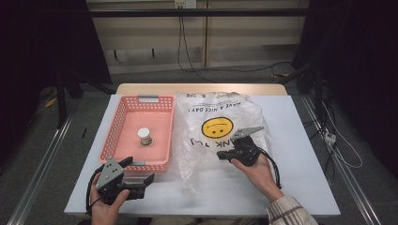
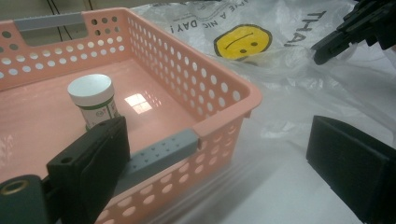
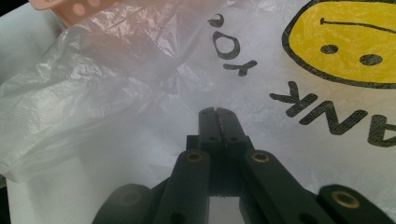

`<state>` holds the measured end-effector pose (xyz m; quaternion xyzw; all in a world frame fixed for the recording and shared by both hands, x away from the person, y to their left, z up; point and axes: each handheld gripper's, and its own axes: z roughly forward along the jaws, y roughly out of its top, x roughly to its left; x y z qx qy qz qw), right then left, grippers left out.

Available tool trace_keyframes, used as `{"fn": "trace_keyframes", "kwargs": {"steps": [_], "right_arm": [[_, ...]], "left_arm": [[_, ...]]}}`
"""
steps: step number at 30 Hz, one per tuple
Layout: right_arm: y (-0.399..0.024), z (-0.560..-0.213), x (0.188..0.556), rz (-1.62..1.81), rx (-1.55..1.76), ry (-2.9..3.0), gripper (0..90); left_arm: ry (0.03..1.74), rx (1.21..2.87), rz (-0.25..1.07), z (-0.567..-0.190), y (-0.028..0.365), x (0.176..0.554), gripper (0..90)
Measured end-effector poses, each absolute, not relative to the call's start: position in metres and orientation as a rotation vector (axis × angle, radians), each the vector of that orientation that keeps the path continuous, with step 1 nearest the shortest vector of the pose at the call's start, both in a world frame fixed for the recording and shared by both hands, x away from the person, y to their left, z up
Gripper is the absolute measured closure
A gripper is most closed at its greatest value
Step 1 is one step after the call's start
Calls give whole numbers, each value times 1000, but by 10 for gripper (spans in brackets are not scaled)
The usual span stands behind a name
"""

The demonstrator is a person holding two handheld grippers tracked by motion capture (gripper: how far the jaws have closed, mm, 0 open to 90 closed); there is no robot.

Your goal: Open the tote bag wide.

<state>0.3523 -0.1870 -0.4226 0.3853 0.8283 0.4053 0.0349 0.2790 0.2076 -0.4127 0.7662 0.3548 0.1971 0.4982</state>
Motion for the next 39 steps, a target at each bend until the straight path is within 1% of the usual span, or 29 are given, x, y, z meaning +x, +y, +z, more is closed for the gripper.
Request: {"fn": "trace_keyframes", "kwargs": {"steps": [6,15,39], "right_arm": [[-188,-417,351,1233,1155,2493,900],[-193,-403,351,1342,1126,2408,900],[-195,-364,366,1424,1054,2285,900]], "left_arm": [[861,1857,479,-413,208,279,59],[860,1858,484,-413,207,279,59],[863,1850,490,-412,209,279,59]]}}
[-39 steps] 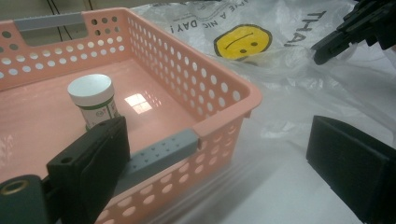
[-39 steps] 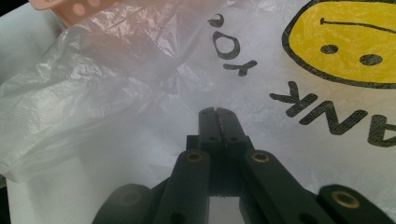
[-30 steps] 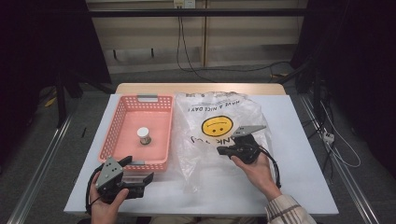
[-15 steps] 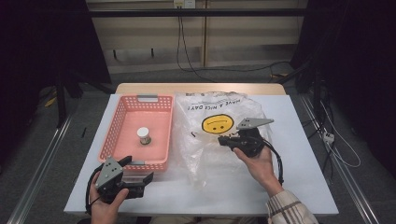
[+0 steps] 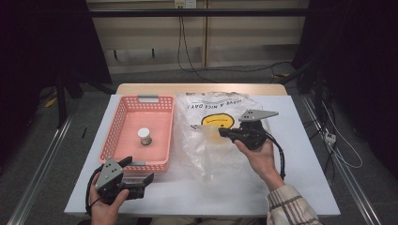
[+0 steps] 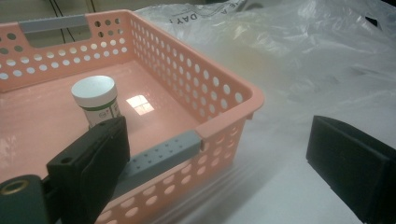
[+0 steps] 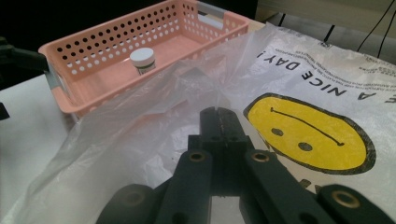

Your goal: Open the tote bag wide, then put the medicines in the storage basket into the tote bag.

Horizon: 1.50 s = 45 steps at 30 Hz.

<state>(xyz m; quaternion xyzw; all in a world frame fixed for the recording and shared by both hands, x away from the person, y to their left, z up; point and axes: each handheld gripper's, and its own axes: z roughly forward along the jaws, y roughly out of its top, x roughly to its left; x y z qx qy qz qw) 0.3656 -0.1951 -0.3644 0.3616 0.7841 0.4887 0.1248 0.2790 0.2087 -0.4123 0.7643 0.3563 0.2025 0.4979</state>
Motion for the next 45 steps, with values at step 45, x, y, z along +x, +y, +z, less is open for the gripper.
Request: {"fn": "trace_keyframes", "kwargs": {"steps": [45], "right_arm": [[-202,-344,373,1519,1003,2220,900]], "left_arm": [[859,1961,453,-373,218,337,90]]}}
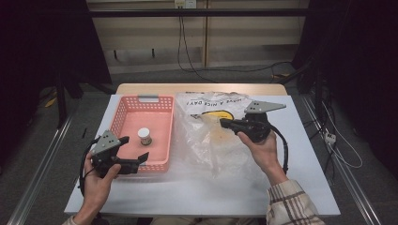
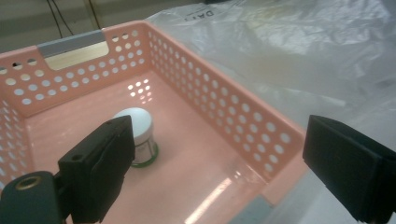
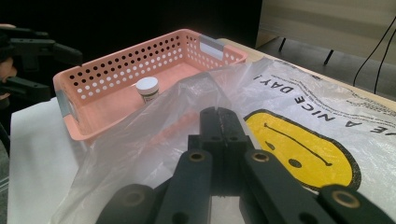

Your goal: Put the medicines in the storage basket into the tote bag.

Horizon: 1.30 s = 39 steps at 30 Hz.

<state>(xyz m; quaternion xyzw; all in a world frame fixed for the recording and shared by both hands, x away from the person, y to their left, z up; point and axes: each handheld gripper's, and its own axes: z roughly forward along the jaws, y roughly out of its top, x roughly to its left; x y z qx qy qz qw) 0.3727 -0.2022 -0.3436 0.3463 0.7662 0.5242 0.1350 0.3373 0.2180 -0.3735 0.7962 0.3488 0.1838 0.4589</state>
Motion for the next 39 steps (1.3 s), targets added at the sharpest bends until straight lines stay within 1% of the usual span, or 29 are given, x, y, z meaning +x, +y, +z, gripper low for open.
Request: {"fn": "trace_keyframes", "kwargs": {"steps": [2,8,9,11,12,16,20,30,31,34,35,38,39], "right_arm": [[-202,-345,374,1518,1005,2223,900],[-202,-347,374,1521,1018,2229,900],[-201,-349,374,1514,1015,2238,900],[-200,-349,374,1509,1013,2242,900],[-200,-349,374,1515,1015,2238,900],[-200,-349,374,1520,1008,2243,900],[-199,-351,376,1522,1009,2245,900],[-198,-353,377,1512,1007,2254,900],[-198,-353,377,1509,1008,2255,900],[-198,-354,377,1510,1015,2257,900],[-198,-354,378,1511,1018,2258,900],[-198,-355,378,1508,1019,2259,900],[-198,-356,379,1508,1026,2260,900]], "left_arm": [[872,1968,470,-374,217,344,90],[876,2009,402,-373,218,363,90],[854,2020,396,-373,219,366,88],[848,2012,399,-371,218,372,56],[857,2006,386,-370,217,375,61],[829,2042,413,-365,212,386,69],[834,2071,394,-363,209,400,67],[893,2169,363,-382,204,438,79],[917,2174,386,-384,203,440,88],[922,2211,337,-393,203,452,107],[932,2218,330,-396,203,455,145],[972,2249,328,-404,201,465,146],[977,2267,321,-406,200,468,175]]}}
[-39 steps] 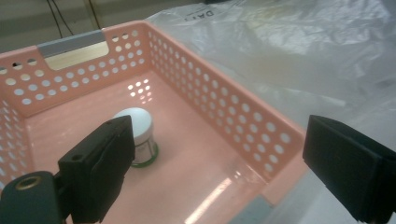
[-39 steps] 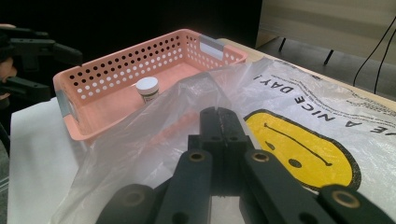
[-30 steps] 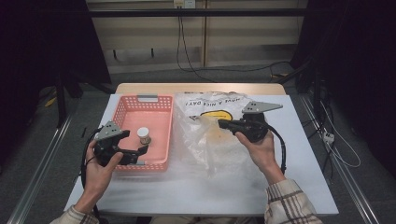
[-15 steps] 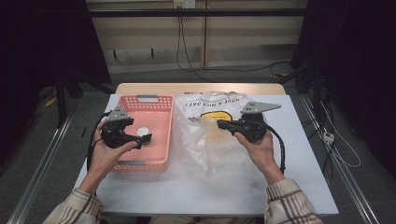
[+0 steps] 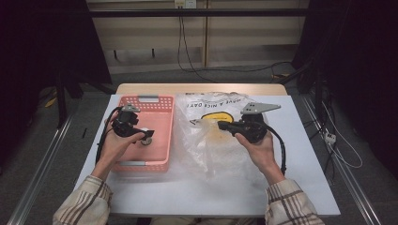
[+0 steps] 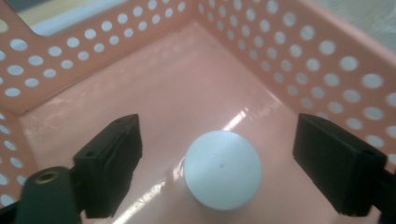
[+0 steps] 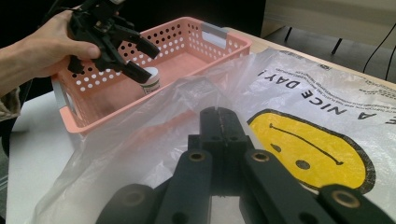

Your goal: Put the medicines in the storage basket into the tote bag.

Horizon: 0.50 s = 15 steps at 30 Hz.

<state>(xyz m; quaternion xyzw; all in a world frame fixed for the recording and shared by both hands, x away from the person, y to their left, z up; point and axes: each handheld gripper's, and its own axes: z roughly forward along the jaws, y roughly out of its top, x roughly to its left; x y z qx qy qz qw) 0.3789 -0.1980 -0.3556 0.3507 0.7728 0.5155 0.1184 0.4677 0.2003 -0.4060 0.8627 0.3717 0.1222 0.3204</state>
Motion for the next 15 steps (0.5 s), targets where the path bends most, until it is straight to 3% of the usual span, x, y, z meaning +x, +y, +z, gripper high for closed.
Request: {"fn": "trace_keyframes", "kwargs": {"steps": [5,7,15], "right_arm": [[-197,-357,379,1500,1027,2270,900],[-197,-358,380,1500,1028,2272,900],[-197,-360,380,1493,1035,2276,900]], "left_arm": [[968,2354,317,-410,193,469,218],[967,2364,340,-411,192,468,299],[973,2418,302,-417,193,467,475]]}}
